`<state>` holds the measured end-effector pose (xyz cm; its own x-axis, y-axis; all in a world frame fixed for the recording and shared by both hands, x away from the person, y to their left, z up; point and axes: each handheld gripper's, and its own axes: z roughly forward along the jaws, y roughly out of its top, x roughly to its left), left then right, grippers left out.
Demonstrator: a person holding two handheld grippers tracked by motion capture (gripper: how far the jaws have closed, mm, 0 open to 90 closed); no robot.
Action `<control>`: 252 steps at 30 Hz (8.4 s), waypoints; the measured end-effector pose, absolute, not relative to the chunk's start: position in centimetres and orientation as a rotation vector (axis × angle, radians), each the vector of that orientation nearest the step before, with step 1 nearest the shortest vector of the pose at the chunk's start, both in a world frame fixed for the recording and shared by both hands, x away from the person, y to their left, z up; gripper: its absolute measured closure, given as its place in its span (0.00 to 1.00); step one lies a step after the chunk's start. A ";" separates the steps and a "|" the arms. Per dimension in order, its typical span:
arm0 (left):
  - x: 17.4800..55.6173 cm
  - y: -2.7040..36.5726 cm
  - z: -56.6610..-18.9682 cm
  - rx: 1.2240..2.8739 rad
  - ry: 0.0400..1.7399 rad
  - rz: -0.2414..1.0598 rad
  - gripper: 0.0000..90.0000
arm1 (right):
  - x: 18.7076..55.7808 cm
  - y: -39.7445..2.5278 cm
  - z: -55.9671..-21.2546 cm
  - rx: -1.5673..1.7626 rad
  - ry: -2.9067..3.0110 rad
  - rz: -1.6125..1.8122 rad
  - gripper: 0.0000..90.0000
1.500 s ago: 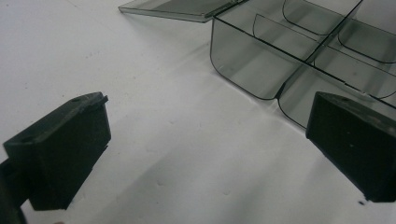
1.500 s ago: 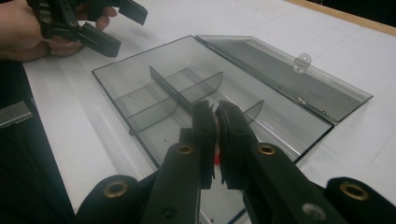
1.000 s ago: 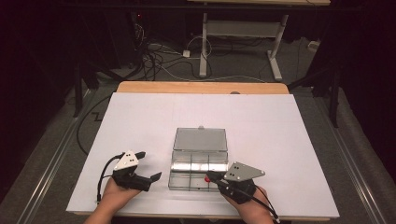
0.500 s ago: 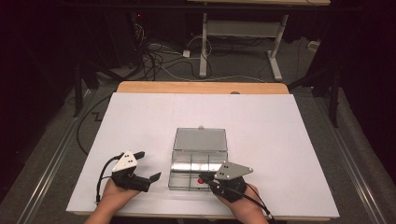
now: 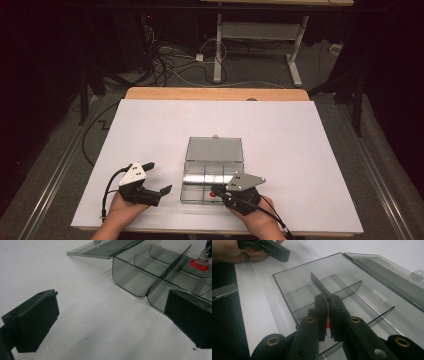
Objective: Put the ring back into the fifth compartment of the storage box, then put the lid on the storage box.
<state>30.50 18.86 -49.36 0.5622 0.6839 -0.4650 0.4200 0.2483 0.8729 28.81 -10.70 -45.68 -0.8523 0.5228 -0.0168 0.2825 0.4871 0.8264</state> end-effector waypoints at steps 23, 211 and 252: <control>30.7 18.8 -49.4 1.398 1.045 0.205 0.00 | 28.7 -14.5 -44.8 0.839 2.366 1.398 0.64; 40.7 12.8 -46.9 1.301 1.124 0.028 0.52 | 39.7 -16.7 -45.8 1.265 2.119 1.404 0.68; 37.1 13.5 -44.9 1.293 1.006 0.166 0.82 | 35.0 -16.5 -43.8 0.993 2.151 1.340 1.00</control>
